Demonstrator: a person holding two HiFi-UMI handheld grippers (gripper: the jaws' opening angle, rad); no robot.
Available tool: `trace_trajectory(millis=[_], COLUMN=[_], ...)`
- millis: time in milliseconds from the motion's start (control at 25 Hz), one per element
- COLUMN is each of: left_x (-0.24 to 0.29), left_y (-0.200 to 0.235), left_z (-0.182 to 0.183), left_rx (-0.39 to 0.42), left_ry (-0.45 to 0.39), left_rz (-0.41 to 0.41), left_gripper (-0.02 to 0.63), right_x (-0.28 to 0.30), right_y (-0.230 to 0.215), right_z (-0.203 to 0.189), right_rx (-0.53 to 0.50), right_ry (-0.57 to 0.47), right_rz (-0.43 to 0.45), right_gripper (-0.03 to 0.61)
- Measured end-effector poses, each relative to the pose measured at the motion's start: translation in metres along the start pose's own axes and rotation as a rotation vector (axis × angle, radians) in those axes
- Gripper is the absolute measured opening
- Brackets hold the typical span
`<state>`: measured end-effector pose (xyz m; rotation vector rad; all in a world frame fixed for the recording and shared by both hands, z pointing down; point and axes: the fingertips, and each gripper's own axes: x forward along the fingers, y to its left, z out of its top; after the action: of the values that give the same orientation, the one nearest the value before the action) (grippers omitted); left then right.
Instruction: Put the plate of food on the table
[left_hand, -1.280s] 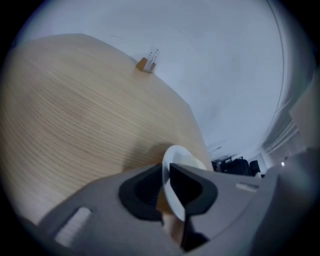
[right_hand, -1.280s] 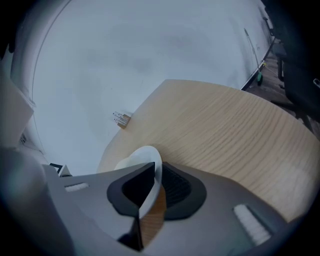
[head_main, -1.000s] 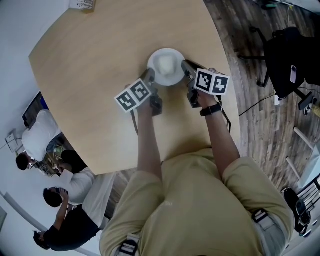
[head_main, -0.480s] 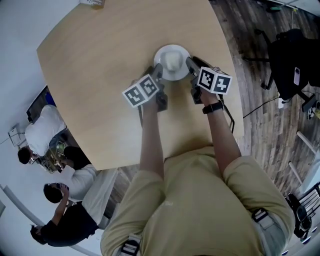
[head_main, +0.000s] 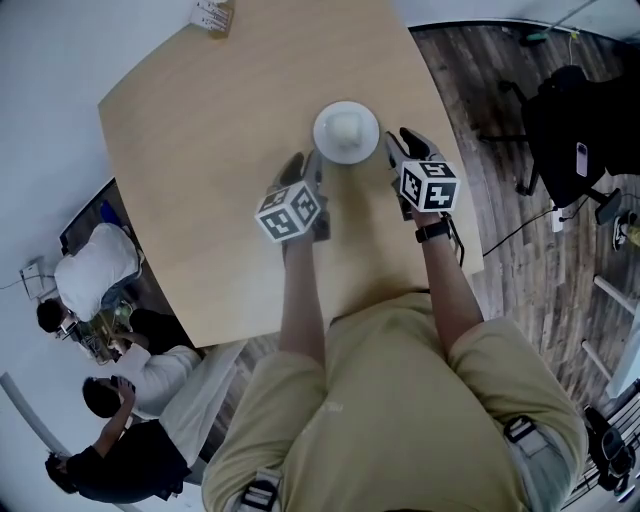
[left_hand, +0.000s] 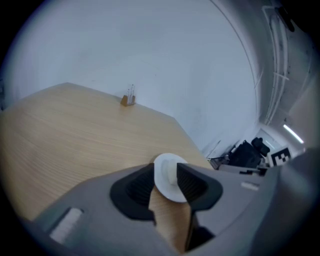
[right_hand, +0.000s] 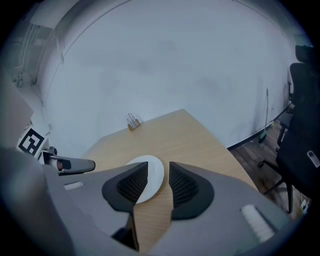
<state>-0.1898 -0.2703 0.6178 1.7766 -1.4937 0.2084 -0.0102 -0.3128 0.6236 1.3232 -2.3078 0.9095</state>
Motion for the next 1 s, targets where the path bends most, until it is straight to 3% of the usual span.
trace_trajectory(millis=[280,520,680,880,1000], left_x=[-0.054,-0.079,-0.091,-0.161,-0.196], left_y=[-0.029,-0.036,-0.042,-0.071,-0.085], left_z=[0.013,0.020,0.022,0.032,0.043], left_rx=[0.146,0.239,0.290,0.299,0.302], left_ry=[-0.117,-0.249,-0.328,-0.395,-0.423], left_rz=[0.008,0.021,0.007,-0.007,-0.014], left_gripper=[0.123,0.097,0.084,0.000,0.000], right_x=[-0.056,-0.089,-0.103,-0.169,-0.205], right_y=[0.027,0.057,0.067,0.108,0.130], right_z=[0.015,0.033,0.037,0.058,0.072], right_rx=[-0.128,-0.309,-0.366,-0.403,-0.409], right_ry=[-0.123,-0.249,-0.320,-0.405,-0.447], right_rz=[0.002,-0.015,-0.046,-0.058,-0.086], right_gripper=[0.124,0.070,0.037,0.006,0.006])
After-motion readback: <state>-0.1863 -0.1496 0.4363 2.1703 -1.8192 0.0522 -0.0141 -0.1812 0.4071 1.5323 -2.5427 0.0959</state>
